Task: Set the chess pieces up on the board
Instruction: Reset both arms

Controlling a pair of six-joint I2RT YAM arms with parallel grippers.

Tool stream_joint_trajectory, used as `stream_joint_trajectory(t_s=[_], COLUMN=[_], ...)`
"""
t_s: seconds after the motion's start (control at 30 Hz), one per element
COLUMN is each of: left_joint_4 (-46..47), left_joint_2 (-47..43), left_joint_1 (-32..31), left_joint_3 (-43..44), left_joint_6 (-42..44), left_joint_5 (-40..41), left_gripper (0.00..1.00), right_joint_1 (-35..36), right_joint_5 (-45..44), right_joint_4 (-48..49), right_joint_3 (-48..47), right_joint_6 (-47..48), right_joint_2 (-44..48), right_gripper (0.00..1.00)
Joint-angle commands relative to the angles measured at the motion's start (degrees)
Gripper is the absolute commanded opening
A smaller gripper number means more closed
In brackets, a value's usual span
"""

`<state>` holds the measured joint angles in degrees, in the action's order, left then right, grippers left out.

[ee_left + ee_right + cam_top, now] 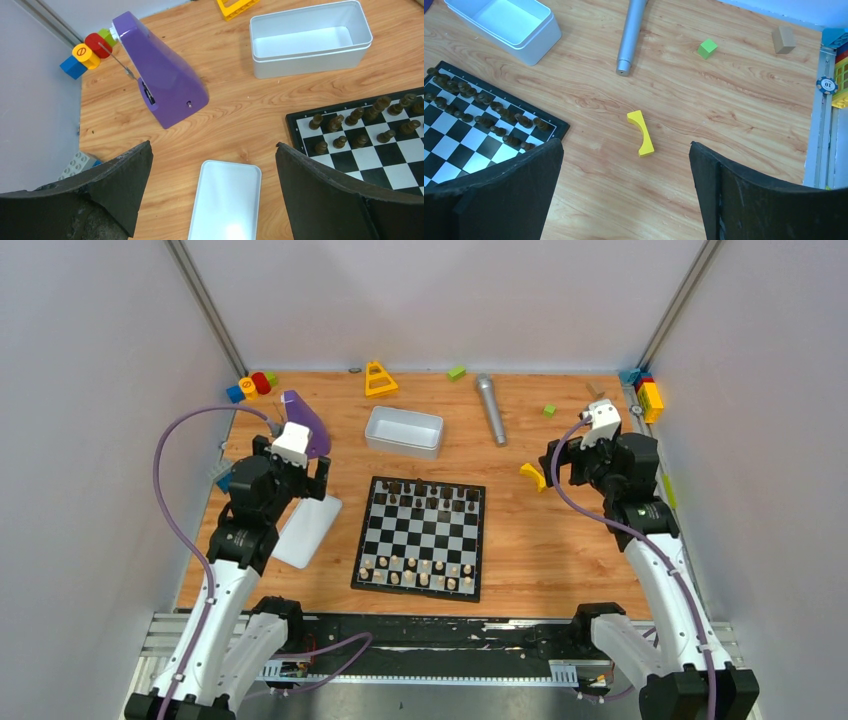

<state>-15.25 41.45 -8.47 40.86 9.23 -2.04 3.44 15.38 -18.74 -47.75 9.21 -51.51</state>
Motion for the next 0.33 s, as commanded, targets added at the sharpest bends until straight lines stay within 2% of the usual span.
stream_joint_trajectory(t_s=[0.0, 0.3], left_joint_4=[3.35, 3.12], left_joint_2=[-1.08, -1.33], left_joint_1=[0.47, 0.45], left_joint_3=[-0.20, -0.52], left_joint_6=[-0.74, -0.25], left_joint_5=[-1.32, -2.03], left_gripper=[1.00, 1.00], right_joint_1=[-0.28, -0.21], right_joint_5=[-1.54, -0.69], right_joint_4=[2.92, 2.68], right_joint_3=[-0.06, 0.13], right_joint_6=[0.47, 0.77], right_joint_2=[-0.04, -0.43], right_gripper=[1.00, 1.00])
